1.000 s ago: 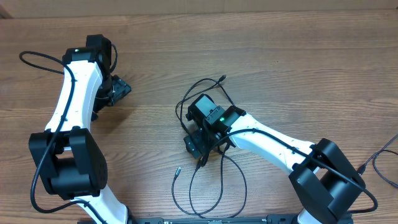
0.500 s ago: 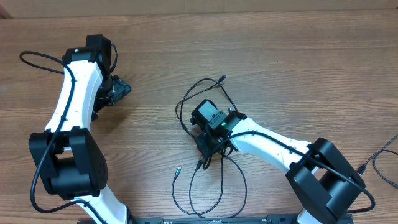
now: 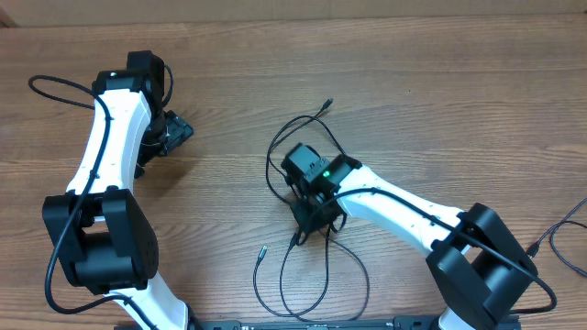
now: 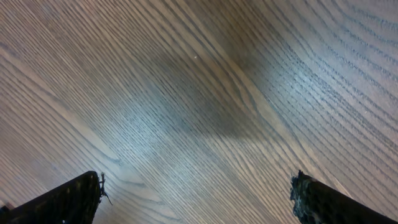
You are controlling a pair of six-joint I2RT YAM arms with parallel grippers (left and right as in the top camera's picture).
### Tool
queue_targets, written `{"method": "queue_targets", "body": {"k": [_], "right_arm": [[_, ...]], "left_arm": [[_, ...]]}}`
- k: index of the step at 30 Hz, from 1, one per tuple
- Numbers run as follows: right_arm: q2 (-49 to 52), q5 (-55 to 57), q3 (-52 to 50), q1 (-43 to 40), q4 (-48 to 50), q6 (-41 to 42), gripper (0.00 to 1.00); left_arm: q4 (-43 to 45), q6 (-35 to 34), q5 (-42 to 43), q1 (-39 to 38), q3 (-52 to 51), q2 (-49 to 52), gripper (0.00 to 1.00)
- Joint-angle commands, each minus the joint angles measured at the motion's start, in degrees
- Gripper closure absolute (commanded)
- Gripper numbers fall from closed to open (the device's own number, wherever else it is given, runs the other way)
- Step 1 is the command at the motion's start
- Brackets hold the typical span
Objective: Untangle cables
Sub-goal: 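Close the right gripper on a black cable in the center pile, then lift the cable with the right gripper and pull it up-right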
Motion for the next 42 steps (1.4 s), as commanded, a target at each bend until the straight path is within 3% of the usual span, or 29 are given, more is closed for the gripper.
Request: {"method": "queue_targets", "body": {"k": [1, 12, 20, 29, 36, 42], "right_arm": [[-1.73, -0.24, 9.99, 0.2, -3.72, 0.44, 0.96], [-7.08, 0.57, 38.8, 0.17, -6.91, 3.67, 0.96], [-7.93, 14.43, 52.11, 0.17, -6.47, 3.67, 0.96], [-7.93, 36.26, 54.49, -4.44, 4.76, 3.32, 0.96], [-7.91, 38.99, 54.49, -13.55, 19.15, -2.08, 0.96], [-7.91, 38.97, 54.47, -25.14, 22.82, -4.42, 0.96]], "left_arm": [[-0.13, 1.07, 0.07, -0.37, 0.35, -0.17, 0.0], [-0.15, 1.07, 0.07, -0.28, 0.35, -0.17, 0.0], [-0.15, 1.07, 0.07, -0.31, 0.35, -0.17, 0.0], [-0.13, 1.05, 0.07, -0.28, 0.35, -0.17, 0.01], [-0.13, 1.05, 0.07, -0.28, 0.35, -0.17, 0.0], [-0.13, 1.05, 0.07, -0.39, 0.35, -0.17, 0.0]]}}
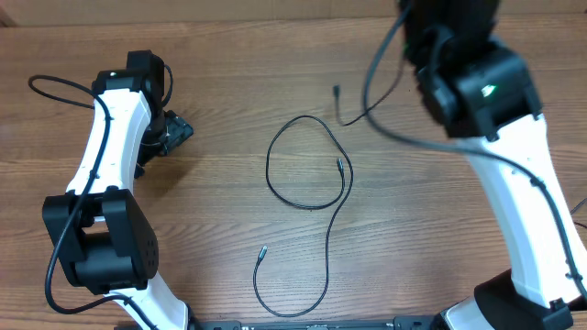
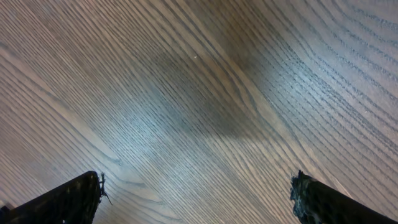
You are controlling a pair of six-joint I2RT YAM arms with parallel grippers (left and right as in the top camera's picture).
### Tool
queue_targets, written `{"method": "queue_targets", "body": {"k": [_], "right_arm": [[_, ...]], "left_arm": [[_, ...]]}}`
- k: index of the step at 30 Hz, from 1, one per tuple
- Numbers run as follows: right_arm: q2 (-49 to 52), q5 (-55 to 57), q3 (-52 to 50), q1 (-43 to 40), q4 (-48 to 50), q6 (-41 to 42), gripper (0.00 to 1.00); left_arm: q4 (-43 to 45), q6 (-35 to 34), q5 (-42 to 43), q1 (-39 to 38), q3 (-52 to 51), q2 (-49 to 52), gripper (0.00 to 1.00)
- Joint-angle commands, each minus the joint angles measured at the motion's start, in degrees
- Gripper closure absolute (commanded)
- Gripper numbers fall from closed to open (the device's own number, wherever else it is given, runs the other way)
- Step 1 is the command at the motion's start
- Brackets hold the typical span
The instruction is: Untangle cables
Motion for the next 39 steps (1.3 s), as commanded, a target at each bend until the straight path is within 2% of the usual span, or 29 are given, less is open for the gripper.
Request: {"method": "queue_targets", "body": {"k": [1, 5, 13, 20, 26, 33, 39], "right_arm": [[-1.42, 1.2, 1.4, -7.23, -0.2, -1.75, 0.96], [-1.42, 1.22, 1.36, -15.15, -3.69, -1.73, 0.96], [2.67, 1.22, -0.59, -32.39, -18.8, -0.92, 0.96], [6.62, -0.31, -0.59, -43.12, -29.29, 10.71, 0.96], [9.33, -7.74, -0.59, -48.22, -34.01, 12.44, 0.96], [13.53, -7.82, -0.59, -50.99, -38.18, 14.16, 0.96], [17.7, -7.87, -0.59, -55.28, -41.44, 19.45, 0.96]], "left_arm": [[-0.13, 1.07, 0.04, -0.39, 0.35, -0.17, 0.0], [-0.11, 1.07, 0.04, -0.39, 0.35, -0.17, 0.0], [-0.13, 1.05, 0.04, -0.42, 0.35, -0.17, 0.0], [-0.13, 1.07, 0.04, -0.33, 0.35, -0.17, 0.0], [-0.13, 1.07, 0.04, -0.39, 0.35, -0.17, 0.0], [-0.13, 1.07, 0.04, -0.37, 0.35, -0.17, 0.0], [-0.13, 1.05, 0.04, -0.35, 0.35, -0.17, 0.0]]}}
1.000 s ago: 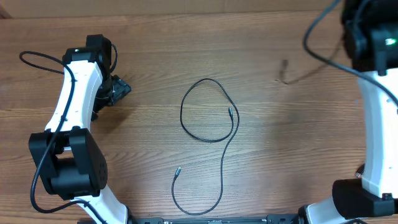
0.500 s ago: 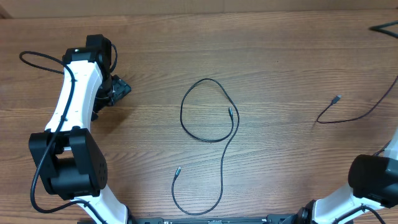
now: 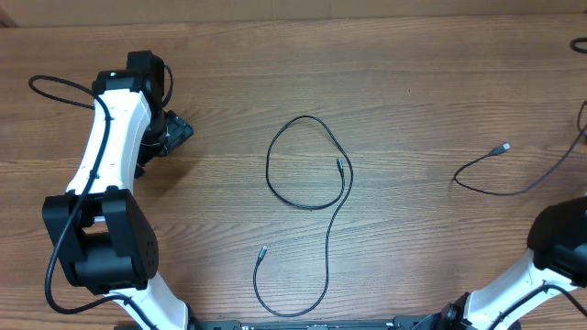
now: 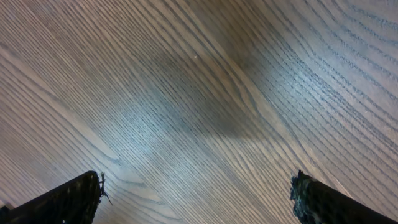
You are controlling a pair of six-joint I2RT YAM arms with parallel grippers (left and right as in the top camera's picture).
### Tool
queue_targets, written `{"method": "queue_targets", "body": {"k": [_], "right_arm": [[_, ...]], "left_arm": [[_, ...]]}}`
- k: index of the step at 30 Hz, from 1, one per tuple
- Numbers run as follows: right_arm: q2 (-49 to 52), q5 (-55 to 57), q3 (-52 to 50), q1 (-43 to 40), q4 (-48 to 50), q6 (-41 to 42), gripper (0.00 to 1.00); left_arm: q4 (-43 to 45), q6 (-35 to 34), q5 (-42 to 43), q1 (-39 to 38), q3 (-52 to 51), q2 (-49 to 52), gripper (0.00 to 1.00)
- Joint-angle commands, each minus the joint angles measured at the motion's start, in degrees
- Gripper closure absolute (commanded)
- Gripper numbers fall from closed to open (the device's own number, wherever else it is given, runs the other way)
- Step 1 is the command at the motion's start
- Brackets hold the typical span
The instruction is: Untangle cables
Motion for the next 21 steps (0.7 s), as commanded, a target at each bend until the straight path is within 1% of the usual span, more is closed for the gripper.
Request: {"method": "queue_targets", "body": {"k": [1, 10, 21], "right_arm": [[2.23, -0.07, 0.35, -3.19, -1.05, 4.02, 0.96], [8.57, -0.26, 0.35, -7.63, -1.2, 3.96, 0.93], [17.7, -5.99, 0.35, -7.85, -0.13, 3.52, 0.96]], "left_arm": [[-0.09, 1.07, 0.04, -0.39, 0.35, -0.17, 0.01], [-0.09, 1.09, 0.04, -0.39, 0.35, -0.17, 0.01], [-0.09, 1.09, 0.04, -0.39, 0.35, -0.17, 0.0]]}}
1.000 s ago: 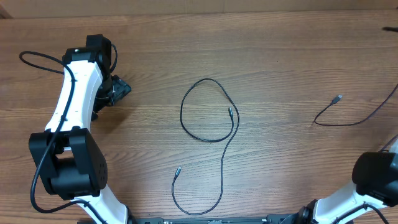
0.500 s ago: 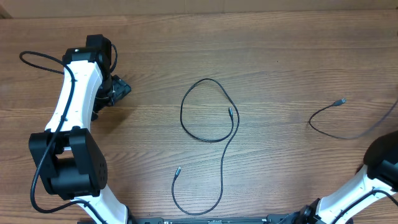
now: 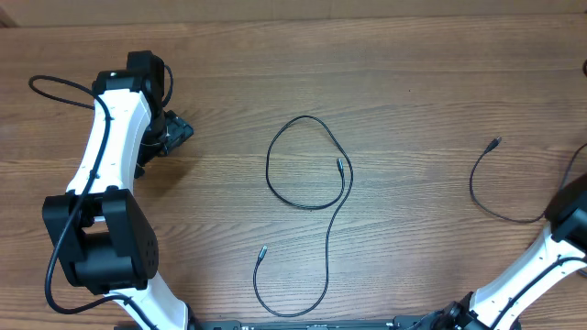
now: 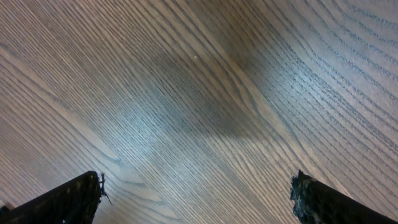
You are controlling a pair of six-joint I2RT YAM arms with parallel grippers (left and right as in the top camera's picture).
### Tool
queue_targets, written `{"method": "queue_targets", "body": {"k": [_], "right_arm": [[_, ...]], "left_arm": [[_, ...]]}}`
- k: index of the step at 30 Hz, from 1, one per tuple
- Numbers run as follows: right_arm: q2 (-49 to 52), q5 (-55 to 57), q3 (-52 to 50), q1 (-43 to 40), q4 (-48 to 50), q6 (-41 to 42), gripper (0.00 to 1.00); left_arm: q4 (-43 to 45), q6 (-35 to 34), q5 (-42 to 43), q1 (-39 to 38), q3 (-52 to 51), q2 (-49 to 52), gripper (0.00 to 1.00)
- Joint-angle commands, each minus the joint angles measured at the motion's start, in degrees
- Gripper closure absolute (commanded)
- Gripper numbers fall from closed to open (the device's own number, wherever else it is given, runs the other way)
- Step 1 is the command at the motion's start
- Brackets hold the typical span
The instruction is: Untangle cables
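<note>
A long black cable (image 3: 341, 188) lies mid-table: a loop at the top, then a tail that curves down to a plug (image 3: 261, 250) near the front. A shorter black cable (image 3: 477, 194) lies apart at the right, its plug (image 3: 496, 141) pointing to the back, its other end running under my right arm (image 3: 570, 213) at the frame edge. The right gripper is out of view. My left gripper (image 3: 172, 134) rests at the far left, well away from both cables. In the left wrist view its fingertips (image 4: 68, 199) stand wide open over bare wood.
The wooden table (image 3: 229, 82) fills the overhead view. The left arm's own black lead (image 3: 55, 87) arcs out at the far left. The right arm's base link (image 3: 514, 293) crosses the front right corner.
The short cable at the right has shifted: its plug lies a little further back and its curve has swung round to run towards the front right. The right arm shows more at the edge. The left arm is unchanged.
My right gripper was down on the tangle of two cables mid-table. Then it was raised at the back with the short cable hanging from it, the long cable left alone. Later the short cable lay at the right, and it has now settled there, apart from the long one.
</note>
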Motion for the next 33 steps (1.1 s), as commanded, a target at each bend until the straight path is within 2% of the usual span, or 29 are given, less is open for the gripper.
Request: {"method": "queue_targets", "body": {"k": [1, 12, 14, 18, 19, 24, 27, 33], "right_arm": [[2.1, -1.6, 0.33, -0.13, 0.02, 0.24, 0.96], [2.86, 3.8, 0.33, -4.35, -2.75, 3.08, 0.95], [2.86, 3.78, 0.33, -5.49, -3.17, 3.08, 0.77], [2.86, -0.28, 0.33, -7.65, -2.93, 3.02, 0.08], [2.86, -2.93, 0.33, -8.07, -2.69, 2.99, 0.0], [2.86, -12.5, 0.35, -8.37, -1.75, 1.09, 0.0], [2.84, -20.04, 0.37, -8.22, -1.36, -3.15, 0.0], [2.84, -41.7, 0.42, -8.22, -1.16, -18.53, 0.0]], "left_arm": [[-0.09, 1.07, 0.04, -0.42, 0.35, -0.17, 0.0], [-0.11, 1.07, 0.04, -0.39, 0.35, -0.17, 0.01], [-0.11, 1.09, 0.04, -0.39, 0.35, -0.17, 0.0], [-0.11, 1.07, 0.04, -0.39, 0.35, -0.17, 0.0], [-0.11, 1.07, 0.04, -0.39, 0.35, -0.17, 0.0], [-0.11, 1.07, 0.04, -0.33, 0.35, -0.17, 0.0], [-0.11, 1.07, 0.04, -0.35, 0.35, -0.17, 0.01], [-0.11, 1.09, 0.04, -0.37, 0.35, -0.17, 0.0]]}}
